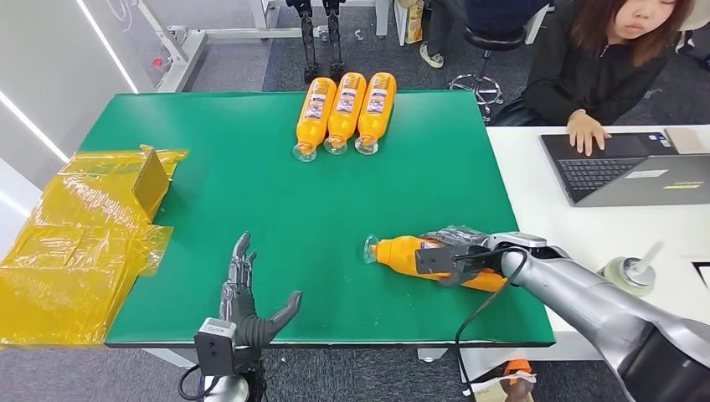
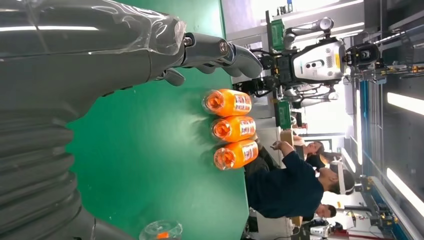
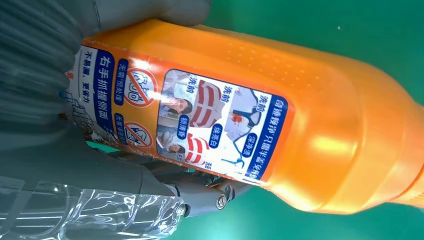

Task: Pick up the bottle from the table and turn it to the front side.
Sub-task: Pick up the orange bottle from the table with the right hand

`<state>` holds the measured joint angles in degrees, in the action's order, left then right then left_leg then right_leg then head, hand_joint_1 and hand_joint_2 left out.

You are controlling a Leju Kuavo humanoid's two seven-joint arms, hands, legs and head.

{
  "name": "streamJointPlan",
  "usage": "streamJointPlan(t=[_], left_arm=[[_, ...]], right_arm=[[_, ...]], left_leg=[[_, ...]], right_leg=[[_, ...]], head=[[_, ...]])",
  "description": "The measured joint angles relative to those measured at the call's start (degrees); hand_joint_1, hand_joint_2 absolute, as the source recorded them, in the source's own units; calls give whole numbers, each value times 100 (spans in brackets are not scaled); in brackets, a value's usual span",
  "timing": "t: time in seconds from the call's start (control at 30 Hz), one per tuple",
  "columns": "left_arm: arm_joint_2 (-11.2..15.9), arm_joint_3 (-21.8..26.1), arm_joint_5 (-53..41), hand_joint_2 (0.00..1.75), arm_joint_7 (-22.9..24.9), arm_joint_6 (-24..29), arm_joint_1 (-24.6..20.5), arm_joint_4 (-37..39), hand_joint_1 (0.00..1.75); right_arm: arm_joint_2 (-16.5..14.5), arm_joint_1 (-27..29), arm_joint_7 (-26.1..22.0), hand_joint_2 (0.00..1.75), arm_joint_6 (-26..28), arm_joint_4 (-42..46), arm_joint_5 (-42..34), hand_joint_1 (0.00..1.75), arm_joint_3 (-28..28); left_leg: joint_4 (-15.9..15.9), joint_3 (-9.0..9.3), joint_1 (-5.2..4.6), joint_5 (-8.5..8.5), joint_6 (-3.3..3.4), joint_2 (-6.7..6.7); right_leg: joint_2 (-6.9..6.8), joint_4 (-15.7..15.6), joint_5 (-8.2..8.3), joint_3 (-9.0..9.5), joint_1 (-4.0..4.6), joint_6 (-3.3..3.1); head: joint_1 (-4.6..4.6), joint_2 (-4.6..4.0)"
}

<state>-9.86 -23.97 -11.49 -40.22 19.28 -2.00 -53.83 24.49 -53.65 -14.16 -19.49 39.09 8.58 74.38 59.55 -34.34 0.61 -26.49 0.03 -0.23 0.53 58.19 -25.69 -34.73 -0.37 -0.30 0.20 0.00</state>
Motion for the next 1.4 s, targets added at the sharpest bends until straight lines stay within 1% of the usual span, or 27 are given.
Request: streamJointPlan(t=[0.33, 0.4, 0.47, 0.57, 0.63, 0.73, 0.83, 0.97, 1.13, 1.27, 1.3, 1.4], left_arm=[[-12, 46, -10, 175, 0, 3, 20, 0, 0], [-13, 55, -10, 175, 0, 24, 23, 0, 0], [-11, 68, -2, 175, 0, 65, 25, -1, 0], [-1, 86, 22, 175, 0, 120, 27, -5, 0], [6, 110, -9, 175, 0, 101, 27, -15, 0], [-3, 202, -199, 175, 0, -35, 19, -26, 0], [-61, 311, -385, 175, 0, -143, -30, -19, 0], [-152, 381, -431, 175, 0, -297, -150, 38, 0], [-254, 393, -263, 175, 0, -731, -324, 179, 0], [-311, 397, -2, 175, 0, -1147, -387, 284, 0], [-322, 402, 123, 175, 0, -1321, -395, 310, 0], [-346, 422, 705, 175, 0, -2111, -405, 406, 0]], right_arm=[[17, 51, -16, 175, 60, 66, 7, 175, -7], [46, 105, -60, 175, 201, 143, 45, 175, -48], [121, 241, -118, 175, 462, 336, 146, 175, -153], [321, 667, -113, 175, 1057, 945, 471, 175, -488], [442, 1076, -14, 175, 1412, 1506, 778, 175, -848], [515, 1826, 171, 175, 1663, 2439, 1397, 175, -1556], [373, 2532, 267, 175, 1795, 3161, 2102, 175, -2236], [35, 3066, 317, 175, 1890, 3611, 2619, 175, -2839], [-282, 3363, 324, 175, 1893, 3865, 2920, 175, -3249], [-398, 3494, 274, 175, 1895, 3985, 2984, 175, -3468], [-409, 3521, 228, 175, 1890, 4002, 2975, 175, -3505], [-414, 3575, 12, 175, 1867, 4012, 2916, 175, -3575]], left_leg=[[0, 16, 0, 1, 0, 0], [0, 16, 0, 0, 0, -1], [0, 18, 1, 0, 0, -1], [-1, 20, 3, -4, 5, -1], [-1, 20, 3, -6, 7, -1], [-3, 15, 3, -6, 7, -6], [-8, 3, 2, -5, 7, -13], [-11, -2, 2, -3, 5, -16], [-10, -3, 0, -4, 6, -15], [-10, -5, -1, -5, 7, -15], [-10, -5, -2, -5, 7, -15], [-10, -7, -2, -5, 7, -15]], right_leg=[[-1, 0, 1, 16, 0, 0], [-1, -2, 1, 16, 1, 0], [-1, -5, 1, 18, 2, 0], [-1, -8, 0, 25, 4, 1], [-1, -8, -1, 26, 4, 2], [-6, -8, -4, 24, 4, 5], [-14, -6, -5, 13, 3, 5], [-19, -5, -6, 8, 3, 4], [-19, -6, -7, 7, 1, 4], [-19, -7, -7, 6, 0, 5], [-19, -8, -7, 6, 0, 5], [-19, -8, -7, 4, 0, 5]], head=[[0, 0], [0, 0], [1, 0], [2, 0], [1, 0], [1, 0], [-1, 0], [-1, 0], [-1, 0], [0, 0], [0, 0], [0, 0]])
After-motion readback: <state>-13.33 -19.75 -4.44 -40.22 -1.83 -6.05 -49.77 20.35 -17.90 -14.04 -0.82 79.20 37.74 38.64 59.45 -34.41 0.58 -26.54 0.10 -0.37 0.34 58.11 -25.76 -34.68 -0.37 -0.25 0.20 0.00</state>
